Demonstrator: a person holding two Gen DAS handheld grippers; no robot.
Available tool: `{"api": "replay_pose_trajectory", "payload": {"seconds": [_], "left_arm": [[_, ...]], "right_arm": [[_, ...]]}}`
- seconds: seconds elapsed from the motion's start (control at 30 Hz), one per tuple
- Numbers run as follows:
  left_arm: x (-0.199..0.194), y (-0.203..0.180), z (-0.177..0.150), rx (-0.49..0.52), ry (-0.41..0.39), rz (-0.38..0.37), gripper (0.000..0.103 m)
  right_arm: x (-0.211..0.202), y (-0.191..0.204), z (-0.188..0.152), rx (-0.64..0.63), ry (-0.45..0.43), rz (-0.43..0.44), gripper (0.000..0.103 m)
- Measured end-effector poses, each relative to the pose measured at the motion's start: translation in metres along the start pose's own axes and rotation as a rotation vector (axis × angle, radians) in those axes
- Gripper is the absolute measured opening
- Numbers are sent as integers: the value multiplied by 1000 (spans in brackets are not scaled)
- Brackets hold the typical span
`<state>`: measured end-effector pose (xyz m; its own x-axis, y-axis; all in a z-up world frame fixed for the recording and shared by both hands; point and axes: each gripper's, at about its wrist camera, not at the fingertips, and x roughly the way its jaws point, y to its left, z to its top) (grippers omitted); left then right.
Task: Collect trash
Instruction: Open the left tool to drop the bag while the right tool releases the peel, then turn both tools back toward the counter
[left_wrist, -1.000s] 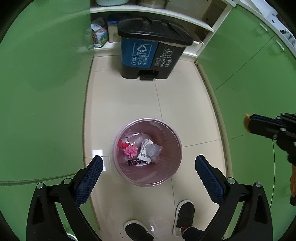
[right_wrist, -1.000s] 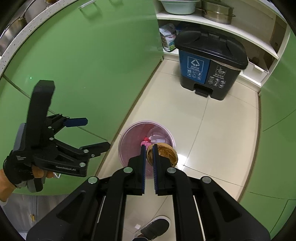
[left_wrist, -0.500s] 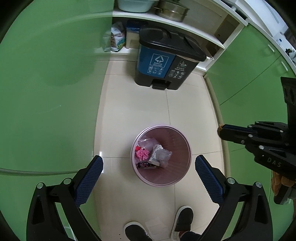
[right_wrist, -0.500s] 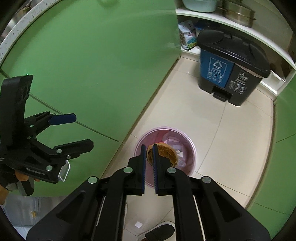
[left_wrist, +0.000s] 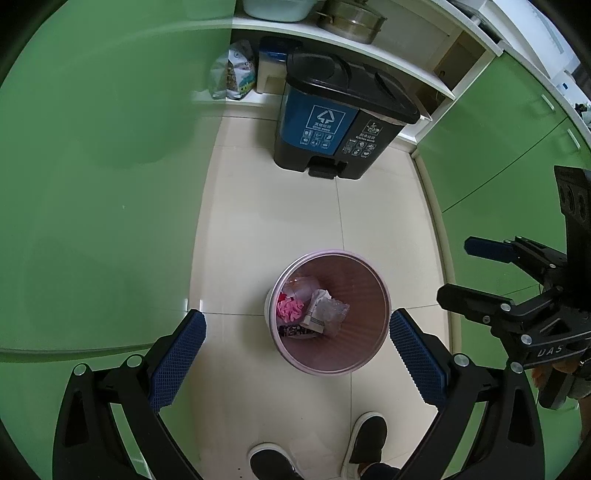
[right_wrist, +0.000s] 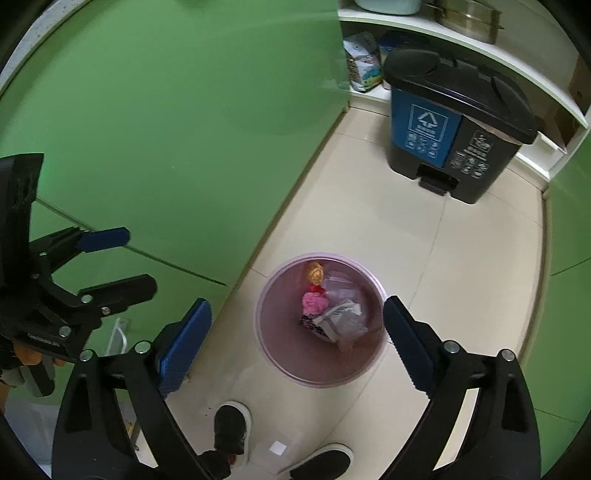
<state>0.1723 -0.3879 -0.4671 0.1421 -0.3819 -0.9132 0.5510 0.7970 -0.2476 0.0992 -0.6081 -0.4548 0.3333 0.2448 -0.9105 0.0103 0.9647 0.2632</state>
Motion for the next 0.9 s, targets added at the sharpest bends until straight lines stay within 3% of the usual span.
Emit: {"api": "replay_pose_trajectory", "payload": {"seconds": [0.37, 0.6, 0.73, 0.9], "left_arm": [[-1, -6, -3, 13, 7, -3, 96], [-18, -16, -9, 10, -1, -3, 96], [-50, -27, -12, 7, -15, -8, 96], [-115, -51, -13, -4, -47, -4, 96]], "right_arm": [[-4, -4, -7, 20, 3, -25, 97], [-31, -4, -13, 25, -9, -54, 97], [-64, 0, -16, 32, -21, -62, 97], [-135, 11, -17, 43, -58, -69, 97]]}}
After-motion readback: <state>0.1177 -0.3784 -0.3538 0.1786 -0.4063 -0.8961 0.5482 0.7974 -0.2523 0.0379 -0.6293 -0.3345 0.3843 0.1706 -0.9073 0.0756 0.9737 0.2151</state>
